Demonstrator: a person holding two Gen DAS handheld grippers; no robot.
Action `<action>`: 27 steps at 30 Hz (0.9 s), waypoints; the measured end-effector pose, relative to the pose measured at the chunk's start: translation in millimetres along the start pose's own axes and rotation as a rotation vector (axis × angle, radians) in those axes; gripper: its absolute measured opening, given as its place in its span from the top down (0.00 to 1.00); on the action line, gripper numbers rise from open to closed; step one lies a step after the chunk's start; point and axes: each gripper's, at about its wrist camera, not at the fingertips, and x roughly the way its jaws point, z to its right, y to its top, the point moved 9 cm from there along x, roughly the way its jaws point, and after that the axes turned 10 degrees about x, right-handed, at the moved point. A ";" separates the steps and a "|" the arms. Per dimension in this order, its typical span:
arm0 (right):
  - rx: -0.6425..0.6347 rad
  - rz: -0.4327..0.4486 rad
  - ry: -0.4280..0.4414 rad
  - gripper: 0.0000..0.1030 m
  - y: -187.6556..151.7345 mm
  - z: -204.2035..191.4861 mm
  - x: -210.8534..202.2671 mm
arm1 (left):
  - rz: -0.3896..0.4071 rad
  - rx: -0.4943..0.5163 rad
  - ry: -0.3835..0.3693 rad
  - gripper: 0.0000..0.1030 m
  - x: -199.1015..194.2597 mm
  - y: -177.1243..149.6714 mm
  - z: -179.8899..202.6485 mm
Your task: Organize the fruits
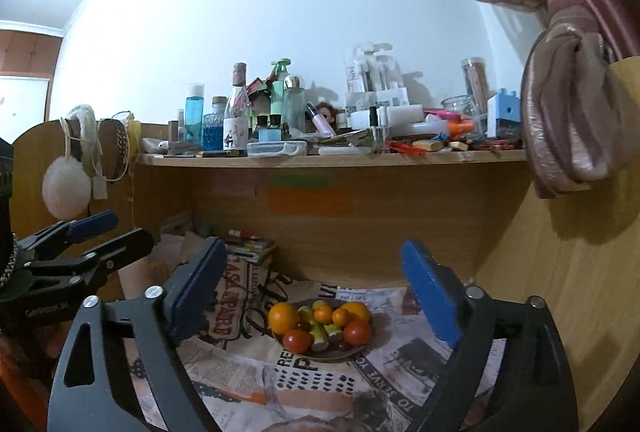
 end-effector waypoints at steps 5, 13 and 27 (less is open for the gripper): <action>0.010 0.030 -0.009 0.00 1.9 1.3 -9.8 | 0.024 0.008 0.016 0.02 -12.4 -0.9 3.7; -0.004 0.033 -0.017 0.00 0.2 0.1 -15.3 | 0.032 0.018 0.008 0.01 -16.4 0.7 8.1; -0.012 0.034 -0.025 0.00 -0.6 1.2 -14.7 | 0.028 0.011 0.003 0.00 -14.4 -1.4 8.1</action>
